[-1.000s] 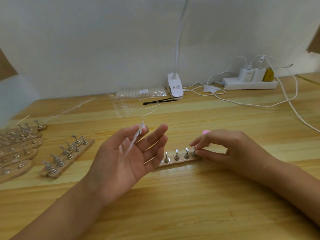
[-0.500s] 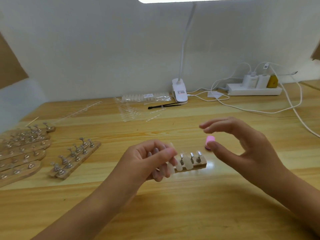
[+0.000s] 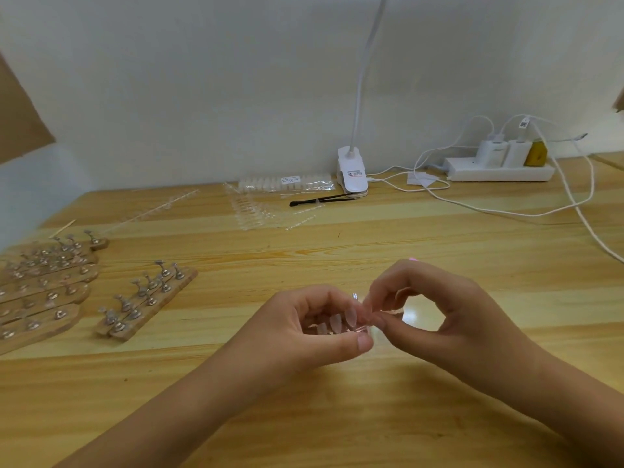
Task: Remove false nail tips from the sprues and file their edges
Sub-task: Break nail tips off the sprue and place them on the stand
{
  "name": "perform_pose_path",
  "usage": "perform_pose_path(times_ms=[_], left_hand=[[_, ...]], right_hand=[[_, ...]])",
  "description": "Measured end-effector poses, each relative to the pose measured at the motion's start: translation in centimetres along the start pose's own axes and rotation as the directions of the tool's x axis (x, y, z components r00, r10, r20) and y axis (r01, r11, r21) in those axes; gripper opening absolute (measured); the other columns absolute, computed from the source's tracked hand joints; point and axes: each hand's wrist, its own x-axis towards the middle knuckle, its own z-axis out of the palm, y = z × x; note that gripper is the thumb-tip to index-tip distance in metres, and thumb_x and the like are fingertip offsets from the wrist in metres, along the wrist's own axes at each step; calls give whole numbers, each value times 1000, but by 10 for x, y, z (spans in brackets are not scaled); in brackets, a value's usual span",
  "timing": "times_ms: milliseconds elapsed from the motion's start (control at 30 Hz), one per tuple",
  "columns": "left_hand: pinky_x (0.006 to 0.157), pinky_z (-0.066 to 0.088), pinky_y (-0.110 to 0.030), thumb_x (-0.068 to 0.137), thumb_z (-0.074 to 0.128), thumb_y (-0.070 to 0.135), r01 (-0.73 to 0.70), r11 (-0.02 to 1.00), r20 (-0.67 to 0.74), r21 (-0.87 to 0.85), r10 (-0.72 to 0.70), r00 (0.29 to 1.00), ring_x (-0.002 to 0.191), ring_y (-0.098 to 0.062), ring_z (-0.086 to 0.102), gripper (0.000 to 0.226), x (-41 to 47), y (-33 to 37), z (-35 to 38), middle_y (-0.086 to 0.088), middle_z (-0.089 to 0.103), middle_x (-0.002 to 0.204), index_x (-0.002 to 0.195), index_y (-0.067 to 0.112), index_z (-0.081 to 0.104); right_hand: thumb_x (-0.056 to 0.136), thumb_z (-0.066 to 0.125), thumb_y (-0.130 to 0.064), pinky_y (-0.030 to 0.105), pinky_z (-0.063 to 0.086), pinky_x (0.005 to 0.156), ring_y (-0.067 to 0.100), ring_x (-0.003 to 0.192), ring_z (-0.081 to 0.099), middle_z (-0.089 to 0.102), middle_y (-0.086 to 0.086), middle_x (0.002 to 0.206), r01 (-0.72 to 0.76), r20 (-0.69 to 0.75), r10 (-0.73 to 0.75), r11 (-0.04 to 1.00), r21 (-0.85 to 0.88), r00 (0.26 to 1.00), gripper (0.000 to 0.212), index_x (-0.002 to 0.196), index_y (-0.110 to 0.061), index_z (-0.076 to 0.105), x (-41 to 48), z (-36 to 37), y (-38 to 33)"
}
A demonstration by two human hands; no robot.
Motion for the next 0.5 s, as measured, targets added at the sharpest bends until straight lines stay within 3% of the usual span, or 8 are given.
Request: perform_pose_path(times_ms=[67,133,167,267,333,433,500], left_hand=[[73,55,-25,74,78,34,-28,1000,-9,8,28,1000,79,-14,67,16,0,-1,0,4,73,89,90,32,76],[84,55,-40,78,77,38,-54,998,-36,36,56,998,93,-32,66,16,0,0,0,-9,73,99,94,34,77],[82,55,-41,79,77,40,-65,997,-46,51,67,997,91,-33,65,16,-1,0,0,-11,72,98,94,35,77],[74,51,-28,78,76,43,-76,996,-66,56,80,995,76,-14,63,17,-3,1,-1,-7,73,90,92,34,78],[72,50,-22,81,75,43,-72,996,-50,51,75,996,75,-7,62,14,-2,0,-1,-3,74,86,89,31,79],[67,47,-15,84,72,44,-56,998,-1,23,57,998,69,1,60,15,-3,2,-1,8,73,75,80,31,79],[64,47,-13,81,70,43,-67,998,10,-2,67,998,66,2,60,17,-3,1,-1,13,71,72,79,29,79]], right_hand=[[83,65,-27,26,50,76,15,83,64,67,-12,85,-9,-29,10,999,35,1000,9,90,-21,66,0,-1,-3],[84,65,-28,25,50,75,15,82,65,67,-12,85,-6,-50,8,999,50,999,11,90,-20,65,0,0,-6],[84,65,-29,24,50,75,15,83,65,68,-12,85,0,-56,2,999,47,998,11,90,-20,65,0,0,-7],[87,64,-32,25,50,77,13,85,66,67,-13,86,17,-72,-16,1000,14,997,11,91,-22,66,0,2,-8],[88,65,-30,27,49,79,12,89,64,65,-13,91,105,-77,-117,984,-142,990,12,89,-18,69,-1,0,-7],[88,68,-23,29,46,81,15,93,56,67,0,96,329,-1,-388,783,-529,921,13,82,-14,75,-2,-2,-7],[88,68,-22,30,46,83,16,96,55,68,0,98,372,34,-431,731,-572,901,12,80,-16,76,-3,-2,-8]])
